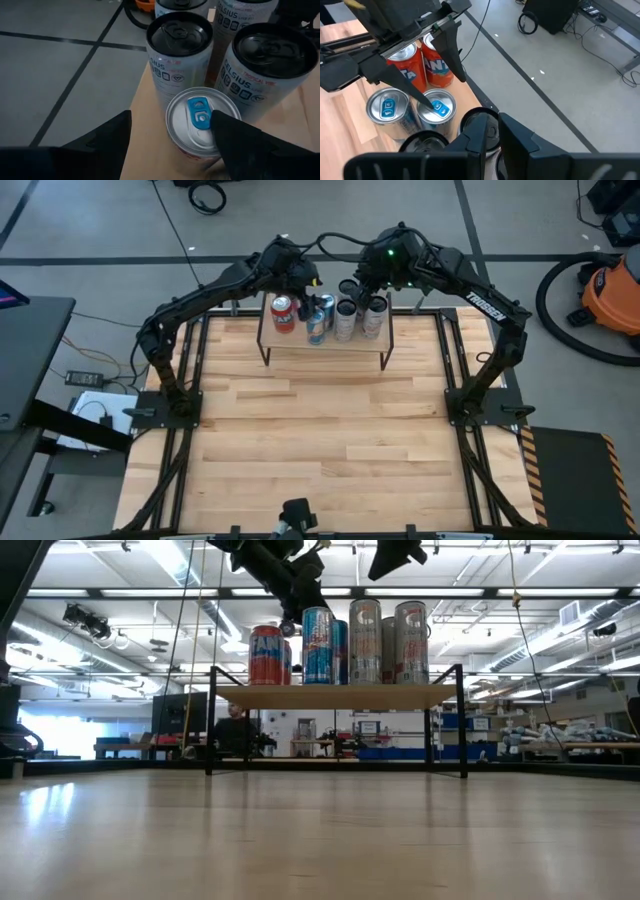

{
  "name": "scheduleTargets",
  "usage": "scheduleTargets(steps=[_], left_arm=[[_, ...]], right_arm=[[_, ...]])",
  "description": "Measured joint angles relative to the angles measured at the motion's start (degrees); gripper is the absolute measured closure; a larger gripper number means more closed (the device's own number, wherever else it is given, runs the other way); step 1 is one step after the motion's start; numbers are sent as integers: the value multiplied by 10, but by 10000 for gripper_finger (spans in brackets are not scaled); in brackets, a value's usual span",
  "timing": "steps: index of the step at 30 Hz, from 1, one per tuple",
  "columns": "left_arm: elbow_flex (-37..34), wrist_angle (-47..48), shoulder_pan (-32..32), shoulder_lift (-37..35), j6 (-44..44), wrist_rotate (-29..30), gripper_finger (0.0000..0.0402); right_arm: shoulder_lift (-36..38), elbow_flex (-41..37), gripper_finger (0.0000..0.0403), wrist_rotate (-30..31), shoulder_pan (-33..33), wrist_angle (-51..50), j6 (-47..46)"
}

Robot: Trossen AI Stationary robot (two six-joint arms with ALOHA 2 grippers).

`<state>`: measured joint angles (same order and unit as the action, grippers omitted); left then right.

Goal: Place canned beverage on shelf
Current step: Adjust the soda cans on the shelf

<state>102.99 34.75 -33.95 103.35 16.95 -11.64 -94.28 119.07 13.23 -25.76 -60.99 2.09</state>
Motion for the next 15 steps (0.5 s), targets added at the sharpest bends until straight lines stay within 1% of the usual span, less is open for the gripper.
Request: scheduleTargets(steps=[7,11,15], left_arm=[[0,3,0,0,0,2,125],[0,9,-2,0,0,23,125],[1,16,-6,0,0,27,125]], right_arm=[[0,0,346,0,0,-10,0],[0,0,346,0,0,-13,0],[0,0,346,0,0,-14,0]])
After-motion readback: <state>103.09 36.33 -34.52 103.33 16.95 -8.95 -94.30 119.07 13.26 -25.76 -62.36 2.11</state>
